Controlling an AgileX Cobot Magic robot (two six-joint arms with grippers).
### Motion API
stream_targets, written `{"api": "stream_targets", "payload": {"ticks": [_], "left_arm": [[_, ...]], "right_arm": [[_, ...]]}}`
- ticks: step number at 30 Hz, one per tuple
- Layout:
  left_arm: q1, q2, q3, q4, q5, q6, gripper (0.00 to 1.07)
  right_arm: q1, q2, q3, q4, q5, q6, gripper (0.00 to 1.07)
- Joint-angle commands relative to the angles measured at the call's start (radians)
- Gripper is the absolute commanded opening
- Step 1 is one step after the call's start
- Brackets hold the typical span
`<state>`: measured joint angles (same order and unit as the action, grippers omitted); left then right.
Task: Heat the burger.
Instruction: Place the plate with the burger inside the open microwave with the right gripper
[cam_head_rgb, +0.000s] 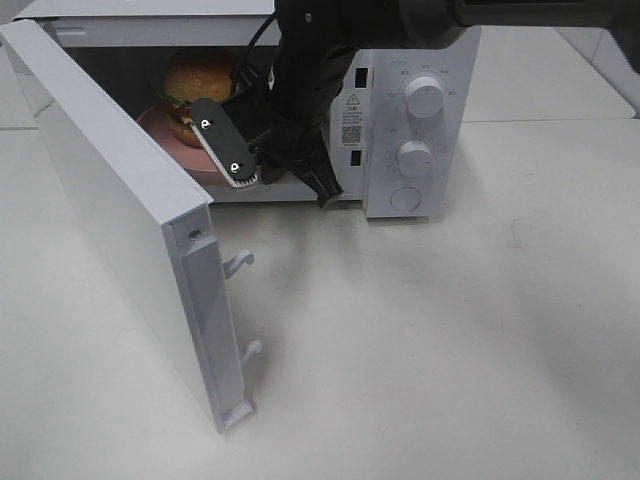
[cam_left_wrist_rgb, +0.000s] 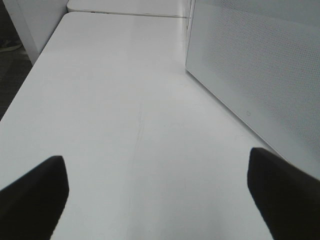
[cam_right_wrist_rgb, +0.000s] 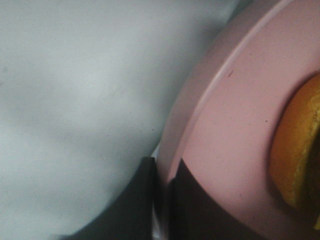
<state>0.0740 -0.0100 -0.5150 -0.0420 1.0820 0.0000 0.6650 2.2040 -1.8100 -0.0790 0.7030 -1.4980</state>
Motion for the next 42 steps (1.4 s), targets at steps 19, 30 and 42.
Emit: {"api": "stream_targets", "payload": {"ticks": [19, 30, 42], "left_arm": [[0.003, -0.02, 0.0, -0.007, -0.013, 0.0, 0.9], [0.003, -0.02, 0.0, -0.007, -0.013, 0.0, 0.9], [0.003, -0.02, 0.0, -0.007, -0.013, 0.0, 0.9]], "right_arm": [[-0.002, 0.16, -0.26, -0.071, -0.078, 0.053, 0.0], [-0.009, 0.206, -0.281, -0.123, -0.106, 0.116, 0.0], [-0.014, 0.21, -0.281, -0.115, -0.145, 0.134, 0.11]]}}
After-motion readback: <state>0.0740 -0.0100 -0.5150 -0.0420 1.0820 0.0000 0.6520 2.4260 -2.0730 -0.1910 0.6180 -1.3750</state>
